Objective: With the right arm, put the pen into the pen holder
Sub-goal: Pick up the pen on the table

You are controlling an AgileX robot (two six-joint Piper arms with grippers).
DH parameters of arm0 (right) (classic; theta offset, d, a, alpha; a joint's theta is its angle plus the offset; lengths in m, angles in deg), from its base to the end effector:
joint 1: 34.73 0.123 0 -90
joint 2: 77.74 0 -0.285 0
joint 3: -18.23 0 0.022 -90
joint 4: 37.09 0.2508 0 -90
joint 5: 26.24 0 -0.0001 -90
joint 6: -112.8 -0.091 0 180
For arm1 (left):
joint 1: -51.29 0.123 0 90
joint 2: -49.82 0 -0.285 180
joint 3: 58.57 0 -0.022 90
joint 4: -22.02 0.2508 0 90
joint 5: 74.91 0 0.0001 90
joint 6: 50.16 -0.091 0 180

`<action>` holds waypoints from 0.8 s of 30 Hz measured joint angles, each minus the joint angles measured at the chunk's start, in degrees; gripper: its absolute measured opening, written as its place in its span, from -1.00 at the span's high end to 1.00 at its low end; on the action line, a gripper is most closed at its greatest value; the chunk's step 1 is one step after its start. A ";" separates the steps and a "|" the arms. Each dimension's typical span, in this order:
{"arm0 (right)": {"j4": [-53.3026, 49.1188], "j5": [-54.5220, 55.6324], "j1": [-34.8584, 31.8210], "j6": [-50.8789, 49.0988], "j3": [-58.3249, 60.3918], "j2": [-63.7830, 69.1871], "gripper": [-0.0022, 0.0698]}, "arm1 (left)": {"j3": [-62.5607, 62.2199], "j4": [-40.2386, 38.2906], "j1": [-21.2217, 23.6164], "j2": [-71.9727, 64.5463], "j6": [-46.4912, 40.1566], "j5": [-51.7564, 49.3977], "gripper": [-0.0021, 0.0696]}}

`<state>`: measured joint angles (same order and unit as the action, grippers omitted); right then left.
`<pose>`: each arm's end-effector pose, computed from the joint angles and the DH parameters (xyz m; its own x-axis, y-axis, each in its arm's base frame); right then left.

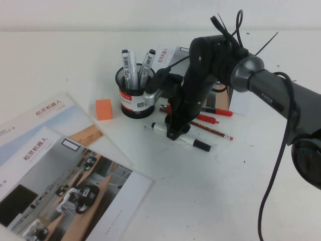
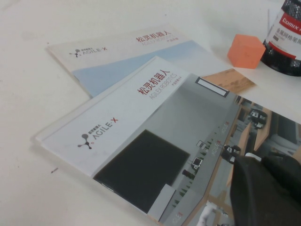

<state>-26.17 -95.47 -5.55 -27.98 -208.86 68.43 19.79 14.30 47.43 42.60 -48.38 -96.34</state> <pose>0.4343 0.2610 0.1762 -0.4009 -0.8753 -0.2703 -0.9114 0.4110 0.0208 0.0522 -0.0080 0.1737 -0.3032 -0.1357 -0.9432 0.0677 0.9843 -0.1633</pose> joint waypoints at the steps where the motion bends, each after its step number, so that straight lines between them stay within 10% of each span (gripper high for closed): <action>1: -0.65 0.12 0.12 0.00 0.00 0.00 -0.02 | 0.00 0.00 0.00 0.00 0.00 0.00 0.94; 10: -4.23 -0.01 1.60 -0.70 0.00 -0.12 0.58 | 0.00 0.00 0.00 0.00 0.00 0.00 0.94; 24: -3.64 -1.19 1.36 -10.86 1.35 -9.75 0.58 | 0.00 0.00 0.00 0.00 0.00 0.00 0.94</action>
<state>-29.81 -96.66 -4.20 -38.84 -207.51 58.68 19.79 14.30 47.43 42.60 -48.38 -96.34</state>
